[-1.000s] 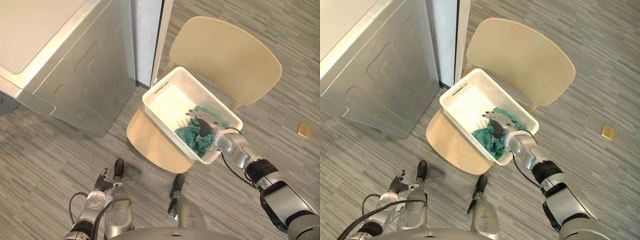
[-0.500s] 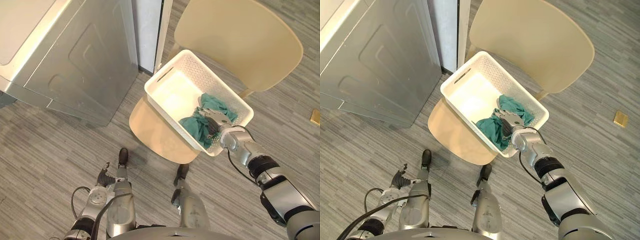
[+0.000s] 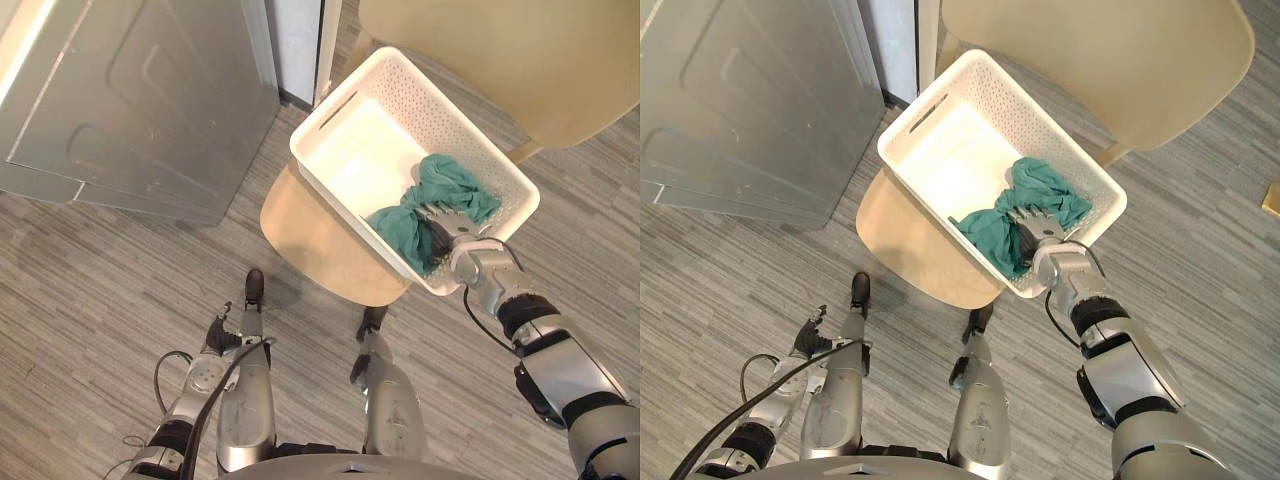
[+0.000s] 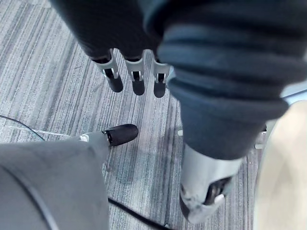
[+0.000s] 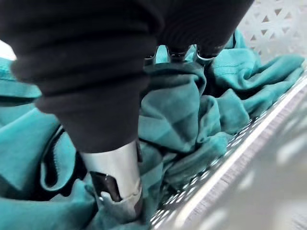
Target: Pick up the laundry basket with both hands and put the clothes into the washing machine.
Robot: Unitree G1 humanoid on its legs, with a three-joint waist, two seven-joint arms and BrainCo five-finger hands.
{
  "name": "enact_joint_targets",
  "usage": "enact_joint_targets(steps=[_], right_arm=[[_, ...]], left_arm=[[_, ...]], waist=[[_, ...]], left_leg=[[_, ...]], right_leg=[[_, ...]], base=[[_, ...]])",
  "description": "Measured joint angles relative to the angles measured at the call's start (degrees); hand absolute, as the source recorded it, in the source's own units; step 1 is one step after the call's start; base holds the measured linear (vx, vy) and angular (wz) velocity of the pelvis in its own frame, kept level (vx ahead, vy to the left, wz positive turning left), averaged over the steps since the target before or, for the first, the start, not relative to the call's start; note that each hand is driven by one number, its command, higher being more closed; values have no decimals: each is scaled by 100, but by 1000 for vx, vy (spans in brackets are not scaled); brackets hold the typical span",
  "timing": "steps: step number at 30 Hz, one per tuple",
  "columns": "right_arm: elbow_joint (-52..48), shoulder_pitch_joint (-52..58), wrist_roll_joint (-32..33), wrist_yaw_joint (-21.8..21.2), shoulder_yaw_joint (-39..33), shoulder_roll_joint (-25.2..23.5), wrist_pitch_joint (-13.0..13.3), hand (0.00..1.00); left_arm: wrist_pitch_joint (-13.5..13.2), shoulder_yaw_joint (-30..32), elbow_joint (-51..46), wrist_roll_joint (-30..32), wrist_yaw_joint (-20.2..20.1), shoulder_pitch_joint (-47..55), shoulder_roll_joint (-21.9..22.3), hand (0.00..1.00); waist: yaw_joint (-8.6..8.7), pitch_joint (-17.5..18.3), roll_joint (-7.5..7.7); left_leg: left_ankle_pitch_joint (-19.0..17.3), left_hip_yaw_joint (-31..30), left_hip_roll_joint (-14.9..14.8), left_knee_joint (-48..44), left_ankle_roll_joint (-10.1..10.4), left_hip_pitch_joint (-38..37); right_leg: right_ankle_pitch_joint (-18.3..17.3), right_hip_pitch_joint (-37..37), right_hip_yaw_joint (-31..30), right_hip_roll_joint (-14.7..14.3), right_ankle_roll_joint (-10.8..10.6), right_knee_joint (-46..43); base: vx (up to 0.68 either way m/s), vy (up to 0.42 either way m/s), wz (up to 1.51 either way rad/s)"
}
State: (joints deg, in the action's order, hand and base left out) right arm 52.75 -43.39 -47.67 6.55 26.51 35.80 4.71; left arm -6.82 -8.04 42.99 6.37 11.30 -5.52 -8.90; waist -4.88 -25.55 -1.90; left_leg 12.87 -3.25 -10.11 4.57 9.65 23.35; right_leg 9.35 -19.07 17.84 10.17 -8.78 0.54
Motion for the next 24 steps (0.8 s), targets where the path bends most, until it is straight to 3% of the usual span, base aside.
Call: enact_joint_targets(steps=[4,9,10,24], right_arm=[[85,-177,1,154,4,5,-163,0],[221,-212,3,458,-93,-164,-342,0],[220,-201,4,491,-100,-188,-383,100],[221,-199,15,637,-261,-295,-500,100]], left_arm=[[0,15,-12,-10,80,-58,47,0],[10,113,-7,-135,107,-61,128,0],[10,142,-31,-179,116,-75,136,0],[10,224,-144,-188,226,-189,323,0]], waist=[[-126,-31,-38],[-129,-38,-42],[-133,-38,-42],[-139,-38,-43]], left_leg=[[36,5,5,0,-10,219],[70,-4,57,-1,-34,355],[69,-4,58,0,-34,364],[75,-12,59,-1,-41,394]], right_leg=[[23,-229,-3,11,4,-4],[45,-330,8,69,-9,-5],[45,-338,9,71,-9,-5],[45,-368,12,70,-10,-13]], base=[[-27,-16,-4],[0,2,3],[0,0,0],[0,0,0]])
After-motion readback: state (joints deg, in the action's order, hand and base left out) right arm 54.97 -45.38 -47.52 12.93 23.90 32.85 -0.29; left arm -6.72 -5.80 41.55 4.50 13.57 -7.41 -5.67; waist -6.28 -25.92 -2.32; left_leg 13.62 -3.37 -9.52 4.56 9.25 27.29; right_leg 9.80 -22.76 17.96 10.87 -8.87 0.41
